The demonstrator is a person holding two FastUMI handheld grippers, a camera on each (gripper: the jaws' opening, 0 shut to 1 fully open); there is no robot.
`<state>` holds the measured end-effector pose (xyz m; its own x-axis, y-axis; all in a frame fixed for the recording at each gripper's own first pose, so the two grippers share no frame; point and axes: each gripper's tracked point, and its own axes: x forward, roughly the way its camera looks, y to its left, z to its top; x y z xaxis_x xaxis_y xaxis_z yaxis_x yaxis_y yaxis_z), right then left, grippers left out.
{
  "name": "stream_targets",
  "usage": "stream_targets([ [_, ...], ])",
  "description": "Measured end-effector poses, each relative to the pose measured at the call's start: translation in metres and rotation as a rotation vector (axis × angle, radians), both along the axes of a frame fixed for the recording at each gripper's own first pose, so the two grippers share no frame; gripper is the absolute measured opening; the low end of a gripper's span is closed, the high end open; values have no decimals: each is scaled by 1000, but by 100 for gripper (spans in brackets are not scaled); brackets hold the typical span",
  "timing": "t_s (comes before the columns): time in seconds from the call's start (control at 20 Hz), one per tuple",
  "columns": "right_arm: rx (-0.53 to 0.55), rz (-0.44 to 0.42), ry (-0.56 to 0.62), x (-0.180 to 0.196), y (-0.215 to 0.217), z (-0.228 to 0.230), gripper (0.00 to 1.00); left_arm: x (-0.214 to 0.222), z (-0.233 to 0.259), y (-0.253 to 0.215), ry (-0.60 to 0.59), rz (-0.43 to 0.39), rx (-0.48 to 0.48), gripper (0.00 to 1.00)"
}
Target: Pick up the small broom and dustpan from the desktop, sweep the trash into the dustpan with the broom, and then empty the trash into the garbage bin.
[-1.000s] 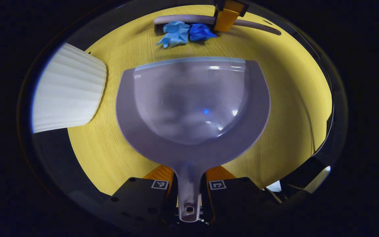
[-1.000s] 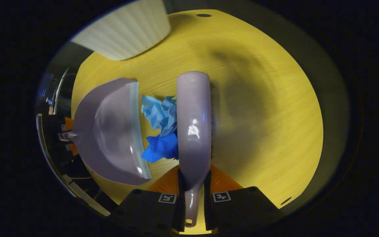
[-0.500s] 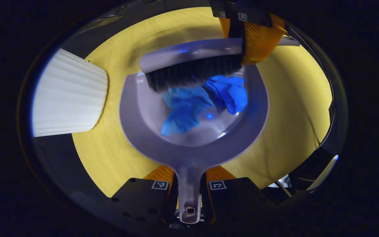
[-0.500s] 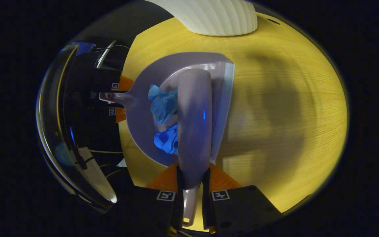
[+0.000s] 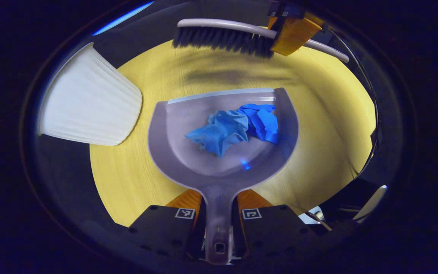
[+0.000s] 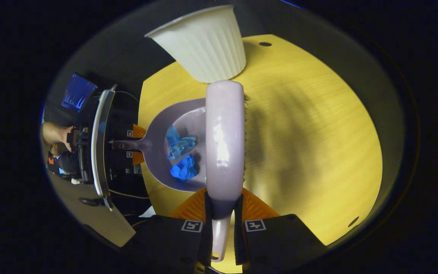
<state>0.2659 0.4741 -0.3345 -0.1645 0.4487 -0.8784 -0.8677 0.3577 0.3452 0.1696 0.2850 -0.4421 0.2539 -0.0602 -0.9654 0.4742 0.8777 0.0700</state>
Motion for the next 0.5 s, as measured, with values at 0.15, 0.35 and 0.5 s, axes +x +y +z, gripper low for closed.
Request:
stream_targets([
  [0.15,101,-139,-46,1,-34,42,25,-2,9,-5,-50,32,-67,27],
  [0.35,170,-318,-116,-6,-78,75,25,4,35,-3,-131,31,-87,28],
  [0.5,246,-467,-145,-10,-108,86,25,18,73,4,-211,30,-103,28],
])
